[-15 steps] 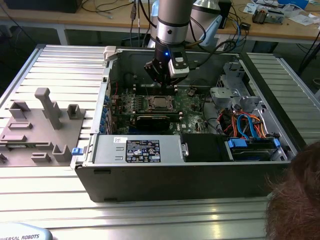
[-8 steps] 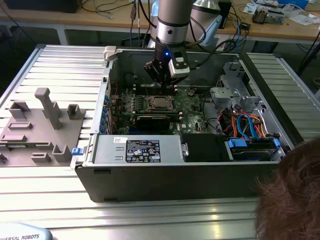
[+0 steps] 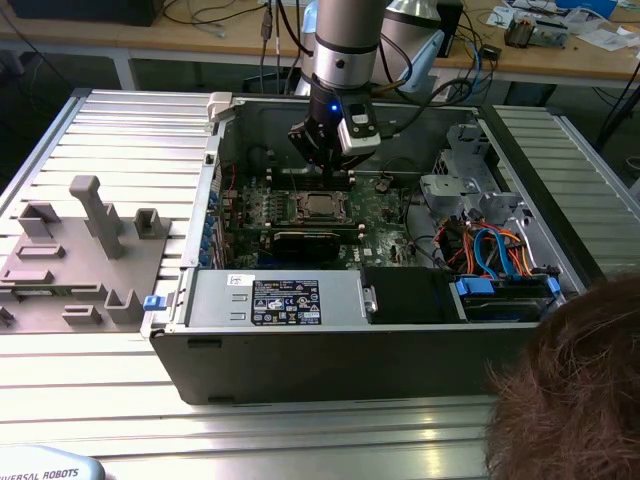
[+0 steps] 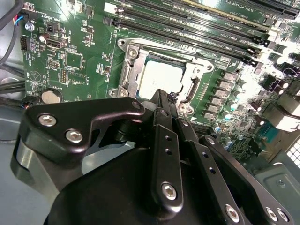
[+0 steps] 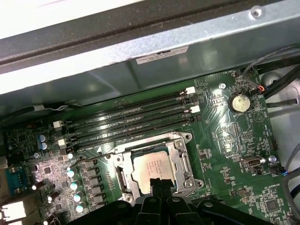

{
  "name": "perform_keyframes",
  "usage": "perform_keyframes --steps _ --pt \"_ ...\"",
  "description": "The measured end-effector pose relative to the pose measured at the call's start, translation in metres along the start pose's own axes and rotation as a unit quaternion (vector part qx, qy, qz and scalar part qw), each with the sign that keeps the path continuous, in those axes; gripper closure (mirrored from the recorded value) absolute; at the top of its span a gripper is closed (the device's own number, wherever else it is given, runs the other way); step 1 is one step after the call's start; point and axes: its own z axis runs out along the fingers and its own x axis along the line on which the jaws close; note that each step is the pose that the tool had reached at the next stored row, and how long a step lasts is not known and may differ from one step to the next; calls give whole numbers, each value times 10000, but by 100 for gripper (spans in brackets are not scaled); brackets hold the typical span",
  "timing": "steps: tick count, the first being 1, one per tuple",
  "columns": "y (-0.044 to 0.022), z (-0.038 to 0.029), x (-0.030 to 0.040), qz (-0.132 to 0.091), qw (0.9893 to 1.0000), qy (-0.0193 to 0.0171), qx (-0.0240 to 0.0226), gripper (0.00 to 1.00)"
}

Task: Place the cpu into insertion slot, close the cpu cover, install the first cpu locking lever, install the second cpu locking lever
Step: 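Install the first cpu locking lever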

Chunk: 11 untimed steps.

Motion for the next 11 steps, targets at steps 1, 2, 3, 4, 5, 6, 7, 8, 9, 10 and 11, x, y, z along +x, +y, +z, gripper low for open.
perform_keyframes --steps 1,2,3,4,5,6,7,8,9,10,11 --pt "0 0 0 -5 10000 0 0 89" --pt "0 0 0 -13 10000 0 0 89" --pt "0 0 0 -17 10000 0 0 89" --pt "0 0 0 -22 10000 0 0 89" --pt "0 0 0 -29 10000 0 1 89" --pt "0 0 0 -34 10000 0 1 89" --pt "0 0 0 -42 10000 0 1 89" --pt "0 0 0 -48 10000 0 1 89" --pt "0 0 0 -54 10000 0 1 89" --pt "0 0 0 -59 10000 0 1 89" --pt "0 0 0 -67 10000 0 1 89"
